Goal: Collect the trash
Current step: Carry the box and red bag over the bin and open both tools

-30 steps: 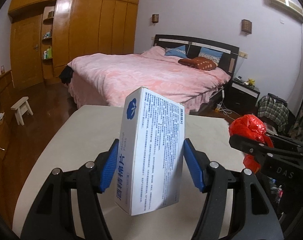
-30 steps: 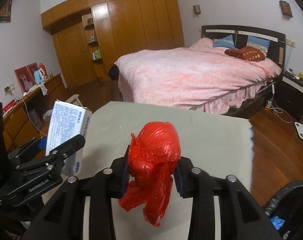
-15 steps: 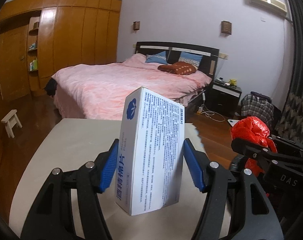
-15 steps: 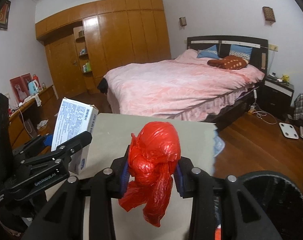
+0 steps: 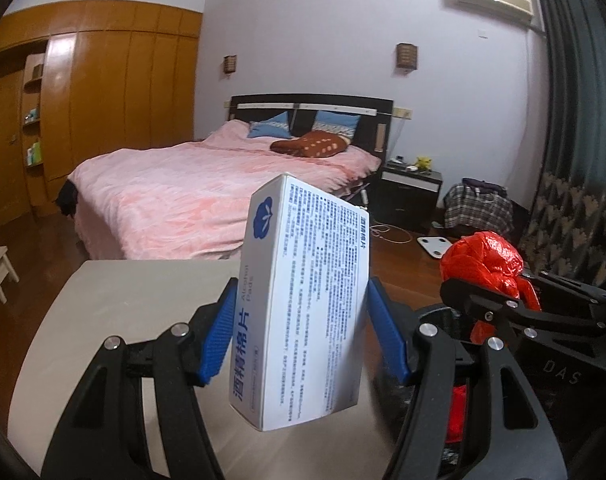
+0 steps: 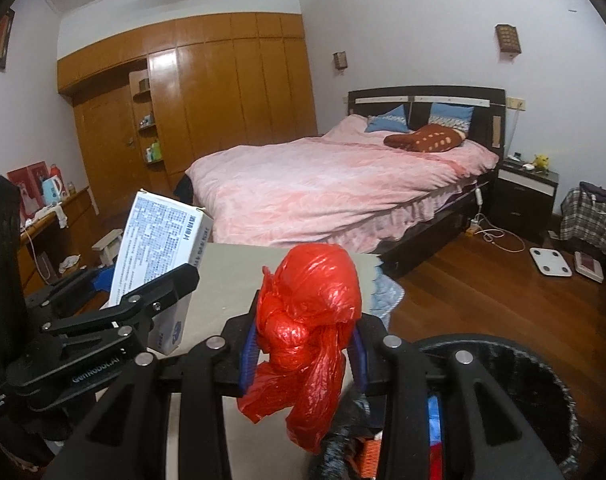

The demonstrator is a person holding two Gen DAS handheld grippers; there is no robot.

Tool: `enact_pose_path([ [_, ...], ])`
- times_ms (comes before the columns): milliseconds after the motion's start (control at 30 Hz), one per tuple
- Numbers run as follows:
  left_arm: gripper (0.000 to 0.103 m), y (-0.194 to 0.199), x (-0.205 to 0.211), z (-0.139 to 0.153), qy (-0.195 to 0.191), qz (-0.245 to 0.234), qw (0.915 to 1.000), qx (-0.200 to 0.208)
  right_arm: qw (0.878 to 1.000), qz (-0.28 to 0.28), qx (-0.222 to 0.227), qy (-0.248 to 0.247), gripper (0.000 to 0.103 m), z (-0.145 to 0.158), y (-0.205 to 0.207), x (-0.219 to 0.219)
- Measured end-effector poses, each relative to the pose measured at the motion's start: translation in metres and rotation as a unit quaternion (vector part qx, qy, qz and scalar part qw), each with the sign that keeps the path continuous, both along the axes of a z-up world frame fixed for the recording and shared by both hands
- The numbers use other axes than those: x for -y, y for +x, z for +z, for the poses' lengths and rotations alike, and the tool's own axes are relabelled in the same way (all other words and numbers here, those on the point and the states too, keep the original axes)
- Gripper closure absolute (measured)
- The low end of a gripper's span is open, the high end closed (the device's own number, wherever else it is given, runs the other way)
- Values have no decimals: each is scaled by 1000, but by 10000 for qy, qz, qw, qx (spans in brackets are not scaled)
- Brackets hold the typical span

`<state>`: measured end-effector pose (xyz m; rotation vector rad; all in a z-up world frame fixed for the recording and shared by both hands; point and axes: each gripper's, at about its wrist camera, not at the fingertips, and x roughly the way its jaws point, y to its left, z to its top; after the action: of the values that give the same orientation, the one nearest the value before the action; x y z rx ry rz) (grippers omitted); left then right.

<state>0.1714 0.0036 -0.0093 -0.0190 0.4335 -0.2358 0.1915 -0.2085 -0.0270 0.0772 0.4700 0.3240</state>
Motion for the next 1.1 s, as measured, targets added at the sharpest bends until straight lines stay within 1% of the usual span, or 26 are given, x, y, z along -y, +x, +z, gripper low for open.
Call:
enact_pose_path([
  [200, 42, -5, 25, 3, 25, -263, 9996, 34, 9996, -268, 64, -18, 66, 4, -14, 25],
  [500, 42, -4, 66, -1, 29, -689, 9976, 7, 9973, -728, 4, -36, 66, -2, -32, 64],
  [800, 42, 1, 111, -21, 67, -1163, 9932, -78, 9926, -1207, -115, -90, 66, -15, -40, 108],
  [1100, 42, 13, 147, -44, 71, -1591, 9870, -218, 9884, -1480, -317, -138, 66, -35, -39, 136],
])
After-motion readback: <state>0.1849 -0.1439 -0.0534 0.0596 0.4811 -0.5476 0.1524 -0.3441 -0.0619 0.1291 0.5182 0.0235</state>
